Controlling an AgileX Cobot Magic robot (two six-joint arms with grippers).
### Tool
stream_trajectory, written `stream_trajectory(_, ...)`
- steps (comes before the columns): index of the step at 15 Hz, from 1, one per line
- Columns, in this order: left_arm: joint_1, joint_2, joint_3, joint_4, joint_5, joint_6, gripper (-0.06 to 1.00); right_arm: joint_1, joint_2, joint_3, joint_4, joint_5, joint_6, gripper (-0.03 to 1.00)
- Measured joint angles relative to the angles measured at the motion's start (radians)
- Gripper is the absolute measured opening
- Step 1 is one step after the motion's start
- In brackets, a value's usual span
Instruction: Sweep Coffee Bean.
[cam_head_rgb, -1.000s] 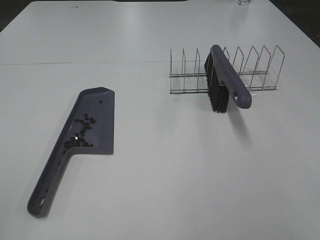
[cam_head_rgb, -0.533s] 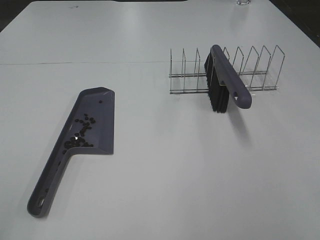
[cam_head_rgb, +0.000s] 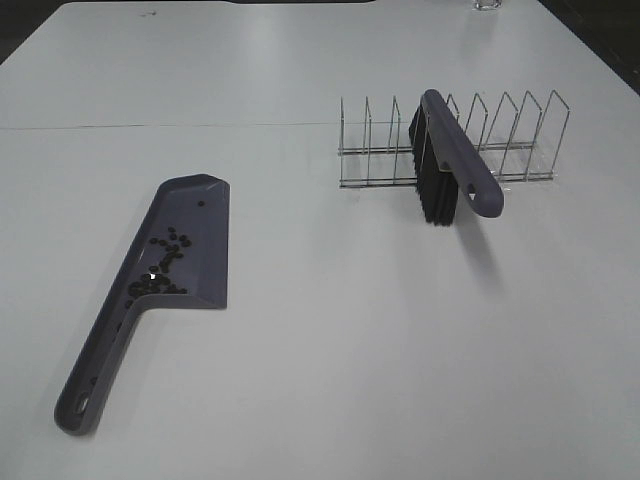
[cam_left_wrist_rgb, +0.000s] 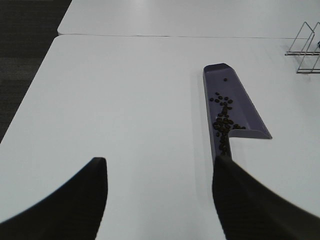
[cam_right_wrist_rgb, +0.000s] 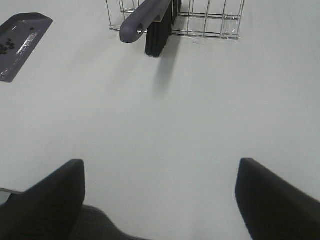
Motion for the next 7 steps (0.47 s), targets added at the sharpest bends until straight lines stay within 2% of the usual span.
stream_trajectory(7,0.0,0.0,0.0,0.0,0.0,0.001,0.56,0.0,0.0,0.0,0.0,0.0,0.0,0.73)
